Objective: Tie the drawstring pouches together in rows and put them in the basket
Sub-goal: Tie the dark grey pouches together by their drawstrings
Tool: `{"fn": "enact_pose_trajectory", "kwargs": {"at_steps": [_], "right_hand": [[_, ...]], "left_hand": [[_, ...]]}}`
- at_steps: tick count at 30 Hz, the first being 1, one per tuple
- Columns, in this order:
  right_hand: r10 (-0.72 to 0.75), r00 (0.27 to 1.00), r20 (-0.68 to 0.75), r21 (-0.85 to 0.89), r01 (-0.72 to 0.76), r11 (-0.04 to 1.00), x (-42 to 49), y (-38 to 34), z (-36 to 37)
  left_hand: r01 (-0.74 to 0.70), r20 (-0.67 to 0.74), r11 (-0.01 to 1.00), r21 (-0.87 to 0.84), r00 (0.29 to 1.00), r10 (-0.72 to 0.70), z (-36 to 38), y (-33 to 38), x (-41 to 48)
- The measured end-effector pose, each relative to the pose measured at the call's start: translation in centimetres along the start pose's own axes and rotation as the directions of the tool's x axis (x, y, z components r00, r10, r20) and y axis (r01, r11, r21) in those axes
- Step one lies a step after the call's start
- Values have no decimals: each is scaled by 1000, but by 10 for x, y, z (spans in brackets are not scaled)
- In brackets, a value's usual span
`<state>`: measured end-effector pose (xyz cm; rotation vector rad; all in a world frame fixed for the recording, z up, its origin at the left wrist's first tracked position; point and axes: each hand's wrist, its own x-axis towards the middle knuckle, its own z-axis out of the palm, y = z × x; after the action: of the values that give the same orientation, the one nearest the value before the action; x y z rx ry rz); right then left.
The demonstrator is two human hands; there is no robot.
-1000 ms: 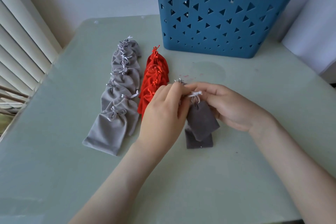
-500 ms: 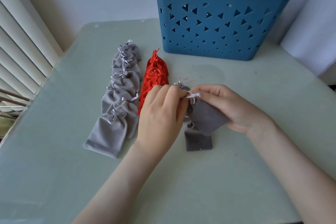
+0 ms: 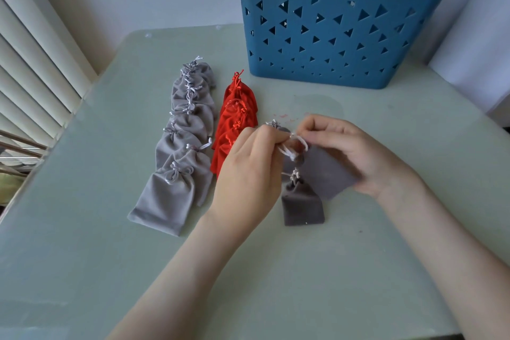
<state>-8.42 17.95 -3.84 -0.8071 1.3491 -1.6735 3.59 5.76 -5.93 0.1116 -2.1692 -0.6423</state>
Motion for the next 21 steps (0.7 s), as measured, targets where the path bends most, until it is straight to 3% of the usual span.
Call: {"fn": "enact_pose_trajectory", "kwargs": {"at_steps": [3,7,9,11,12,16,21], "right_hand": [[-41,992,-121,-58,34,998,4,-4,-5],[-106,982,-159,-179,77,981,7,0,-10],[-151,972,-179,-272,99,957,5,2,-12],[-160,972,-170,-320,99,942,3,0,-12],[-141,979,-145,-303,92,949,2,0,-12],[-44,999,-5,-267,41,963,-2,-1,-9],[9,985,173,-185,24,982,-6,-3,-7]], "left_hand": [[328,-40,925,-193,939,-341,-1,3,2],[438,-27,809,-391,874,-486,-2,8,5],[510,132,626,-590,826,-548,-6,10,8],[608,367,383,-696,759,-537,-11,10,13],[649,471,312,-694,737,-485,-13,10,15],[687,641,347,-639,724,-255,-16,12,15],[671,605,286,-684,741,-292,-18,13,16]]}}
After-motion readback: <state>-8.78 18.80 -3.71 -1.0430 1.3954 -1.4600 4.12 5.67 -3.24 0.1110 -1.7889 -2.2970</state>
